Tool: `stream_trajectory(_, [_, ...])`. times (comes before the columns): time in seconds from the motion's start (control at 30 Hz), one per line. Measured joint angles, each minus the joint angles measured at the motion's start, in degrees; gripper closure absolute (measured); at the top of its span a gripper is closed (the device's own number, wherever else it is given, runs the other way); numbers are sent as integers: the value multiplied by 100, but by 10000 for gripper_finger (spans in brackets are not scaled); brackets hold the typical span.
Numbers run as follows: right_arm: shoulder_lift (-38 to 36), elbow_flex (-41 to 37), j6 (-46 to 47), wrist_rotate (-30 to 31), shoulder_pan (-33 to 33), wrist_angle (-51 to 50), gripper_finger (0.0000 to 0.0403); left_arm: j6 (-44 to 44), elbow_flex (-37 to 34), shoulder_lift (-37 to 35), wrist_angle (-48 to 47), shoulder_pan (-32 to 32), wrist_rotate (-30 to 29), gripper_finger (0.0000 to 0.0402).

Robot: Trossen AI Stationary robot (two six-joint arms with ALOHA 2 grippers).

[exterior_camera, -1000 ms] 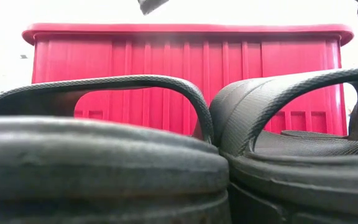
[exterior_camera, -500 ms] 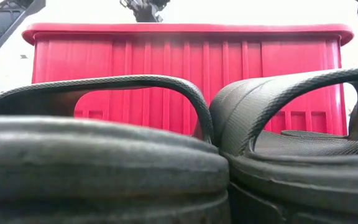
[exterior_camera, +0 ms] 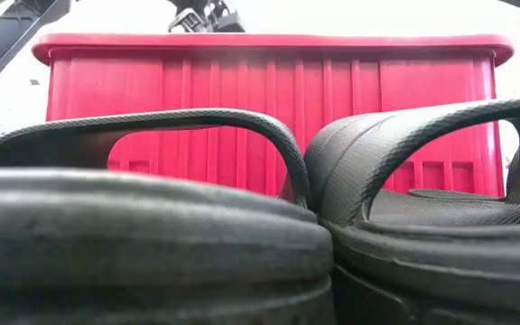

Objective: Pick and place slides into bin
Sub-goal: Put the black slide into the red bin

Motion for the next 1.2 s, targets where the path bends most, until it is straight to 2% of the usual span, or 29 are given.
stream_trajectory(0.27, [0,0,14,14,1,-58,403,322,-873,1,102,1,-109,401])
stream_trajectory(0.4, [0,0,14,15,1,-66,403,371,-1264,1,545,-1,-125,401])
stream_trajectory(1.2, [0,0,16,13,1,-65,403,46,-2839,-5,1786,85,285,401])
